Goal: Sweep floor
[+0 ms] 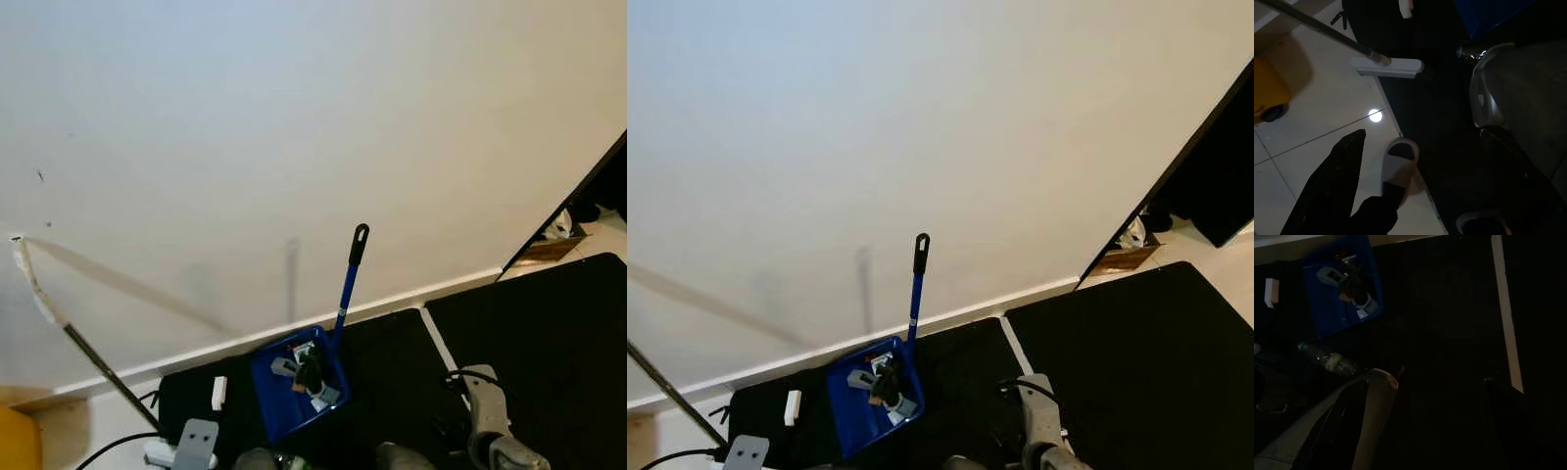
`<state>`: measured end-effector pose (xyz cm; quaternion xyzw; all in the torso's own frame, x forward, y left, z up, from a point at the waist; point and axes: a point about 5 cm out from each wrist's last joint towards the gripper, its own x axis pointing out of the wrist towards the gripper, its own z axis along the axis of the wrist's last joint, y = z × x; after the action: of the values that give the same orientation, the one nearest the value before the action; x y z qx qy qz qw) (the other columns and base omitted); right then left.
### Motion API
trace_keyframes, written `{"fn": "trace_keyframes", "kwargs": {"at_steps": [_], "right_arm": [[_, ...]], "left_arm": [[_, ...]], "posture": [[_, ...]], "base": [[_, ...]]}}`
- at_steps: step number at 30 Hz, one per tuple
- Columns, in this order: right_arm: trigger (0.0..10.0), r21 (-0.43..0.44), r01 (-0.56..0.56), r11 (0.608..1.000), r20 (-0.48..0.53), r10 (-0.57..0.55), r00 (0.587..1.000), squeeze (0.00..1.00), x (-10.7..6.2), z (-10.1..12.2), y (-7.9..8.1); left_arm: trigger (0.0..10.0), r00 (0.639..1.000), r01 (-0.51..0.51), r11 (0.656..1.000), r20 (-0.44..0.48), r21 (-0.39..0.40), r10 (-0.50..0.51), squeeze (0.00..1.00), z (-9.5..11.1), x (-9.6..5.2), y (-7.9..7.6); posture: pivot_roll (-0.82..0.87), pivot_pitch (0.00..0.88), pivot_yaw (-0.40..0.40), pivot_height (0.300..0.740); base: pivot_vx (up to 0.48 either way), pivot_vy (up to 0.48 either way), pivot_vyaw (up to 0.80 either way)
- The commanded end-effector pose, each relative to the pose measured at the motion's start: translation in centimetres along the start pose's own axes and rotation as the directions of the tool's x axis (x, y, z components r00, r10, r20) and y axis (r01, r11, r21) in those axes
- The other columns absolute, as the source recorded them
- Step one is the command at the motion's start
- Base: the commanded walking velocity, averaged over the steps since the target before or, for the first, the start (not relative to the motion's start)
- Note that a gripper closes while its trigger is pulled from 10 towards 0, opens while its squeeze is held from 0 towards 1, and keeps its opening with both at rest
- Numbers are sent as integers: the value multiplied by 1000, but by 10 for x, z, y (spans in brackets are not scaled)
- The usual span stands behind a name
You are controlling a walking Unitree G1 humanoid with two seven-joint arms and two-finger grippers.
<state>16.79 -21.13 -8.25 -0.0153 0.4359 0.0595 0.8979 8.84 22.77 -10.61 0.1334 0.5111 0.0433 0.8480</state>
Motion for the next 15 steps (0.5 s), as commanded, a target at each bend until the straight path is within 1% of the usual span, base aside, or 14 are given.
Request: {"fn": "trace_keyframes", "kwargs": {"at_steps": [1, 5, 6, 7, 8, 9, 11, 13, 15], "right_arm": [[10000, 12, 7, 1000, -18, -7, 1000, 0, -1, -5, 1], [10000, 12, 6, 1000, -26, -5, 1000, 0, -1, -7, 3], [10000, 11, 4, 1000, -30, -4, 1000, 0, -1, -8, 5], [10000, 12, 4, 1000, -31, -3, 1000, 0, -1, -8, 5], [10000, 12, 4, 1000, -31, -3, 1000, 0, -1, -8, 5], [10000, 10, -1, 1000, -29, 1, 1000, 0, 0, -8, 6], [10000, 7, -2, 1000, -29, 2, 1000, 0, 0, -8, 6], [10000, 4, 0, 1000, -30, 1, 1000, 0, -1, -8, 5], [10000, 3, 0, 1000, -30, 0, 1000, 0, -1, -8, 4]], "left_arm": [[10000, 1000, 10, 1000, -13, 30, -10, 0, -4, -1, 0], [10000, 1000, 9, 999, -10, 31, -9, 0, -3, -1, 1], [10000, 1000, -2, 999, -14, -33, 1, 0, -5, -1, 3], [10000, 1000, -8, 998, -17, -67, 7, 0, -5, -1, 3], [10000, 1000, -8, 998, -17, -67, 7, 0, -5, -1, 3], [10000, 999, -36, 983, -22, -178, 32, 0, -7, -2, 4], [10000, 998, -56, 967, -20, -250, 52, 0, -8, -3, 4], [10000, 998, -63, 955, -14, -289, 61, 0, -8, -3, 4], [10000, 998, -64, 952, -12, -301, 63, 0, -8, -3, 4]], "posture": [[84, 63, -9, 740], [84, 74, 4, 740], [81, 81, 3, 740], [80, 81, 1, 740], [80, 81, 1, 740], [78, 82, -3, 740], [79, 81, -7, 740], [81, 80, -14, 740], [81, 80, -14, 740]], "base": [[0, 0, 0], [0, 0, 0], [0, 0, 0], [0, 0, 0], [0, 0, 0], [0, 0, 0], [0, 0, 0], [0, 0, 0], [0, 0, 0]]}}
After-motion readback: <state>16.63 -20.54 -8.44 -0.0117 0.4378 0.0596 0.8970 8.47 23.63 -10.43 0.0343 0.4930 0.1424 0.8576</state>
